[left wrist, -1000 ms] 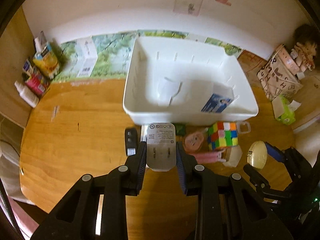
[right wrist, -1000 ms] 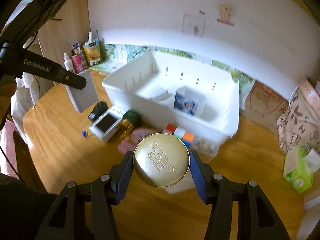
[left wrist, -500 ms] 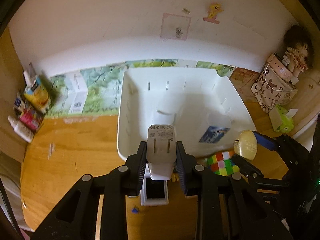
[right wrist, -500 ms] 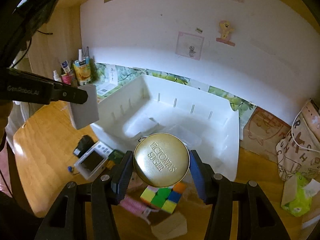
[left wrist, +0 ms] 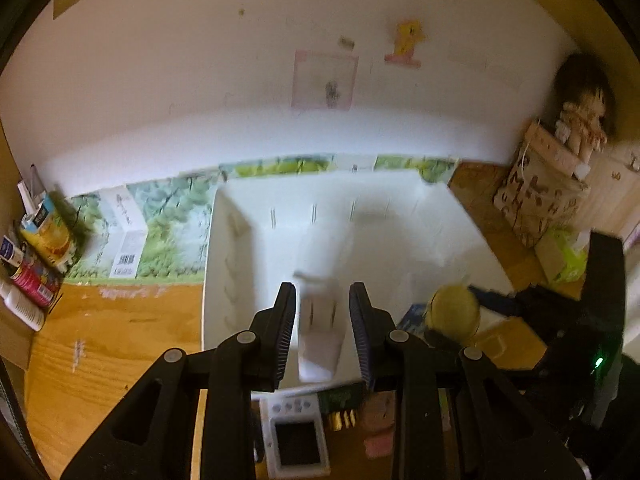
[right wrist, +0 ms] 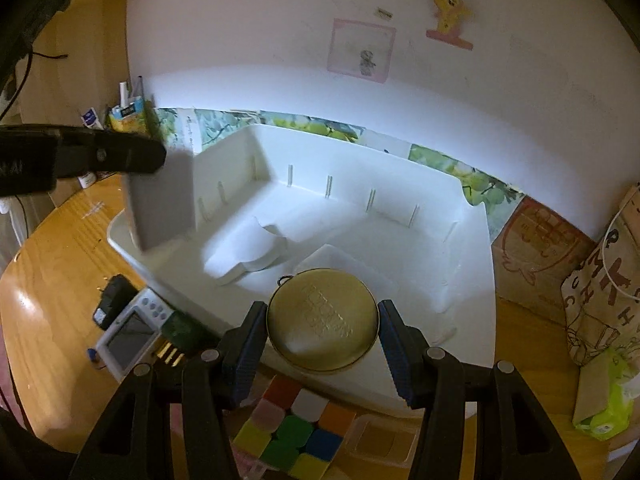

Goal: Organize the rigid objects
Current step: 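Open both grippers to release the plug adapter and tin into the bin, then withdraw both grippers from the bin toward the remaining items, then grasp the pink hair curlers with the left gripper while the right grasps the beige pouch, then lift the pink curlers and beige pouch with both grippers over the white bin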

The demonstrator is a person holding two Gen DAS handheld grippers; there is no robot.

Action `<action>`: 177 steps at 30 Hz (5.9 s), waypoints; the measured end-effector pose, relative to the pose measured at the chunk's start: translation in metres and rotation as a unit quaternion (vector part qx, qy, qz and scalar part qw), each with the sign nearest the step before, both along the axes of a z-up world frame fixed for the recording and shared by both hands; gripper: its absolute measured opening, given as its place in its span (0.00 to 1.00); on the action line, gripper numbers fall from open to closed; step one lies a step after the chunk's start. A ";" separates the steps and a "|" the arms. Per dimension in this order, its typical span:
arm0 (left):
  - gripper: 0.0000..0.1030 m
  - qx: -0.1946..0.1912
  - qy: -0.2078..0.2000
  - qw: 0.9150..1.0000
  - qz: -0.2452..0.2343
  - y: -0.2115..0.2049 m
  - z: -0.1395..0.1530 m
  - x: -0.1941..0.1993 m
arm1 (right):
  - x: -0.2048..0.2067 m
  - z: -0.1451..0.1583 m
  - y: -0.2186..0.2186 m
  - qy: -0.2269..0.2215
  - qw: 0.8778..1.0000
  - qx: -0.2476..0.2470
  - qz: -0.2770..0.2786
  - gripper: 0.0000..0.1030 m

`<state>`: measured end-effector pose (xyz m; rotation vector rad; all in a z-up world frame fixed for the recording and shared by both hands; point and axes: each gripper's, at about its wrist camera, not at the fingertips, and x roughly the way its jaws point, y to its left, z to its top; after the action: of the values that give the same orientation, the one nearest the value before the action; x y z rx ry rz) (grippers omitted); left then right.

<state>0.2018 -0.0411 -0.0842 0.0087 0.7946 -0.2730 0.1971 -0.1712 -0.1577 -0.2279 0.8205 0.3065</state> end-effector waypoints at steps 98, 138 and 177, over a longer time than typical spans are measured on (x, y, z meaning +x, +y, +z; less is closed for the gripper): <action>0.80 0.221 0.179 0.945 -0.159 -0.084 -0.093 -0.078 | -0.135 -0.055 -0.046 0.050 0.998 -0.001 -0.033 0.80; 0.59 0.240 0.232 0.923 -0.191 -0.122 -0.128 -0.066 | -0.107 -0.074 -0.036 0.061 0.998 -0.009 -0.014 0.63; 0.27 0.129 0.277 0.949 -0.079 -0.048 -0.091 -0.175 | -0.198 -0.030 -0.059 0.018 0.999 -0.028 -0.038 0.63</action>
<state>0.0271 -0.0888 -0.1751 0.2522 1.3900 -0.3256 -0.0009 -0.2302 -0.1879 -0.2439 0.8726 0.2175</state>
